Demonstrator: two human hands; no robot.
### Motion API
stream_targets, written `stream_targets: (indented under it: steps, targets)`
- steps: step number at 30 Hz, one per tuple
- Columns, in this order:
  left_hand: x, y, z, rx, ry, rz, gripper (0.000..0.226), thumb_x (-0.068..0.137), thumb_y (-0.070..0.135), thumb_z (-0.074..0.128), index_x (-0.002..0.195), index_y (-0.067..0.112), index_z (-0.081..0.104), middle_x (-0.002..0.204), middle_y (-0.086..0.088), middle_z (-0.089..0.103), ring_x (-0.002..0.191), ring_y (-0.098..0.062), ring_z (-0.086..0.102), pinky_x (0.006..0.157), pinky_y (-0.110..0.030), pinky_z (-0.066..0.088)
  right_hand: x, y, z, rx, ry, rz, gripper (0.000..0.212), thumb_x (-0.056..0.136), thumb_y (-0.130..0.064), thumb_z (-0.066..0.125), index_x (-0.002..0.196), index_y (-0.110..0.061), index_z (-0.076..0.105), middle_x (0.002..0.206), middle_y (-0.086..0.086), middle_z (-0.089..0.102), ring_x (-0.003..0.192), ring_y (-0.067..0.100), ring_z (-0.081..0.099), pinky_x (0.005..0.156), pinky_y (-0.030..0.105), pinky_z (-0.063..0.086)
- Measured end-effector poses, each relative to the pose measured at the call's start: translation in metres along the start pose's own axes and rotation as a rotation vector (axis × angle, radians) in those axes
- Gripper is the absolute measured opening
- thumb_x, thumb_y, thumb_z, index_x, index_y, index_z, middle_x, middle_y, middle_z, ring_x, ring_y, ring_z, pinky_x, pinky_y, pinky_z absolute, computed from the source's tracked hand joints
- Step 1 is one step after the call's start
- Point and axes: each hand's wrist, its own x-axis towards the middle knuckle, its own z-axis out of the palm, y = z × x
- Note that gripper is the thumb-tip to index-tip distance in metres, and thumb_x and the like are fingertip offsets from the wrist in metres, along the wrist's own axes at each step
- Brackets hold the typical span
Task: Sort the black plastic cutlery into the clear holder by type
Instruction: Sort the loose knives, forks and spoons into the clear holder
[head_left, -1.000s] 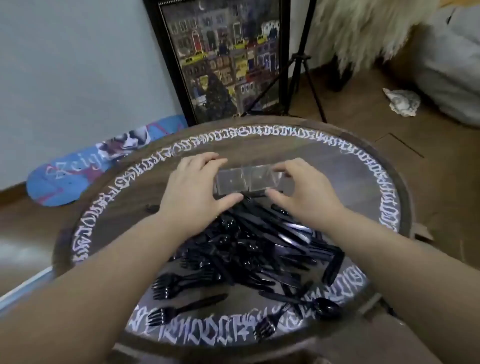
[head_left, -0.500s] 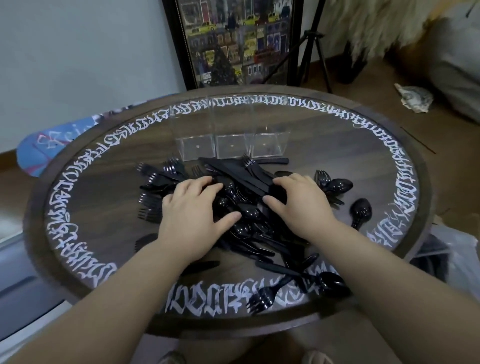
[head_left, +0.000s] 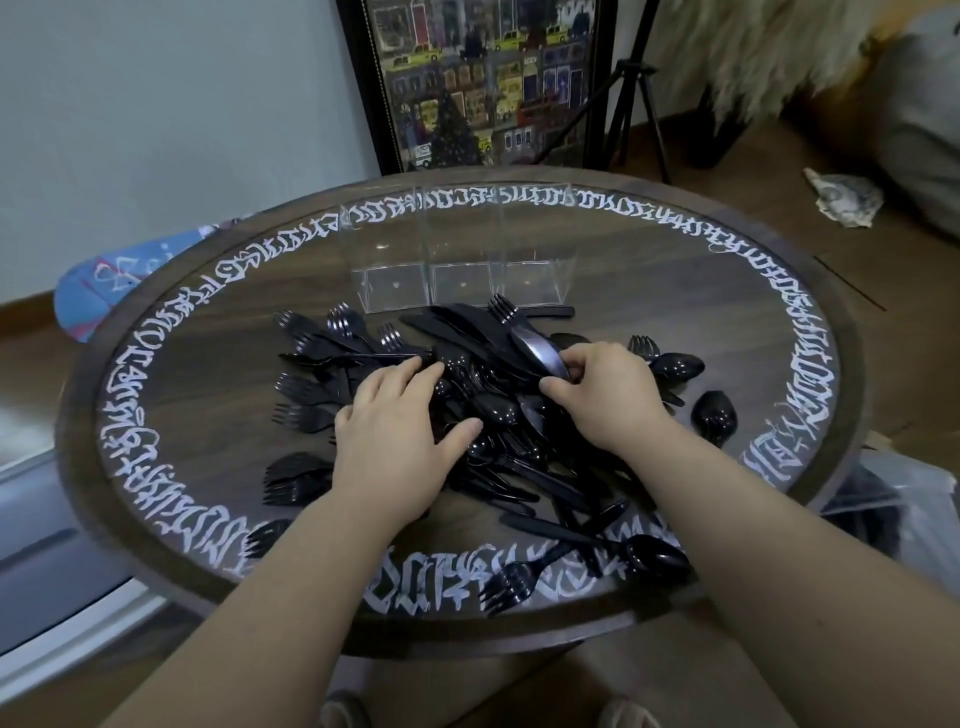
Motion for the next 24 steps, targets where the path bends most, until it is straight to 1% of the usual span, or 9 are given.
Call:
stream_targets:
  steps: [3, 7, 10, 13, 15, 16, 18, 21, 24]
  targets:
    - [-0.005, 0.003, 0.002, -0.025, 0.021, -0.019, 0.066, 0.089, 0.059, 0.048, 0.146, 0.032, 0.032, 0.154, 0.012, 0.026, 0.142, -0.015, 0.015, 0.111, -0.048, 0.022, -0.003, 0.002, -0.001, -0.028, 0.023, -0.032, 0.019, 0.089, -0.034, 0.061, 0.084, -0.017, 0.068, 0.076, 0.002, 0.063, 0.079, 0.024, 0.057, 0.066, 0.03, 0.04]
    - [-0.014, 0.008, -0.001, -0.07, 0.085, -0.022, 0.053, 0.091, 0.053, 0.049, 0.139, 0.032, 0.045, 0.149, 0.016, 0.035, 0.14, -0.013, 0.019, 0.11, -0.046, 0.024, -0.01, 0.002, -0.004, -0.029, 0.079, -0.093, 0.031, 0.093, -0.033, 0.057, 0.069, -0.014, 0.049, 0.074, 0.003, 0.048, 0.075, 0.027, 0.05, 0.067, 0.033, 0.037]
    - [-0.019, 0.012, -0.008, -0.151, 0.15, -0.02, 0.041, 0.092, 0.047, 0.051, 0.13, 0.033, 0.056, 0.14, 0.019, 0.045, 0.134, -0.013, 0.028, 0.108, -0.039, 0.026, -0.015, -0.002, -0.01, 0.06, 0.115, -0.119, 0.033, 0.093, -0.03, 0.058, 0.072, -0.004, 0.057, 0.075, 0.004, 0.051, 0.076, 0.026, 0.051, 0.068, 0.032, 0.036]
    - [-0.023, 0.017, -0.015, -0.297, 0.22, 0.019, 0.029, 0.093, 0.036, 0.055, 0.12, 0.03, 0.065, 0.127, 0.019, 0.057, 0.12, -0.004, 0.043, 0.099, -0.017, 0.03, -0.022, -0.013, -0.023, 0.326, 0.103, -0.104, 0.029, 0.09, -0.027, 0.063, 0.08, 0.0, 0.069, 0.079, 0.012, 0.065, 0.076, 0.025, 0.059, 0.072, 0.033, 0.046]
    - [-0.026, 0.021, -0.02, -0.423, 0.243, 0.053, 0.023, 0.092, 0.029, 0.059, 0.113, 0.027, 0.069, 0.111, 0.021, 0.061, 0.099, 0.011, 0.05, 0.085, 0.001, 0.028, -0.029, -0.024, -0.029, 0.634, 0.025, -0.034, 0.029, 0.088, -0.023, 0.065, 0.084, 0.006, 0.068, 0.084, 0.026, 0.067, 0.067, 0.022, 0.059, 0.069, 0.035, 0.05]
    - [-0.028, 0.022, -0.022, -0.484, 0.238, 0.056, 0.022, 0.091, 0.028, 0.061, 0.111, 0.027, 0.07, 0.102, 0.024, 0.061, 0.092, 0.016, 0.051, 0.08, 0.005, 0.029, -0.032, -0.03, -0.03, 0.807, -0.036, 0.017, 0.027, 0.088, -0.02, 0.066, 0.085, 0.007, 0.068, 0.087, 0.029, 0.067, 0.066, 0.022, 0.059, 0.068, 0.039, 0.053]
    - [-0.03, 0.024, -0.024, -0.598, 0.174, 0.042, 0.023, 0.087, 0.031, 0.066, 0.11, 0.029, 0.071, 0.092, 0.028, 0.062, 0.087, 0.018, 0.054, 0.077, 0.003, 0.035, -0.036, -0.039, -0.026, 1.045, -0.144, 0.106, 0.024, 0.088, -0.015, 0.066, 0.09, 0.009, 0.068, 0.093, 0.032, 0.067, 0.072, 0.028, 0.062, 0.075, 0.049, 0.054]
    - [-0.029, 0.027, -0.021, -0.781, -0.032, 0.011, 0.028, 0.082, 0.031, 0.072, 0.11, 0.029, 0.069, 0.088, 0.018, 0.07, 0.083, 0.008, 0.064, 0.081, -0.008, 0.048, -0.035, -0.049, -0.012, 1.195, -0.207, 0.222, 0.039, 0.085, -0.015, 0.069, 0.113, 0.01, 0.06, 0.103, 0.027, 0.067, 0.086, 0.033, 0.065, 0.085, 0.048, 0.053]
    - [-0.025, 0.029, -0.017, -0.747, -0.062, 0.037, 0.006, 0.082, 0.03, 0.072, 0.087, 0.034, 0.07, 0.074, 0.011, 0.069, 0.067, 0.001, 0.062, 0.07, -0.017, 0.051, -0.033, -0.06, 0.0, 1.239, -0.241, 0.274, 0.048, 0.081, -0.016, 0.073, 0.118, 0.008, 0.056, 0.1, 0.022, 0.064, 0.087, 0.034, 0.064, 0.09, 0.052, 0.052]
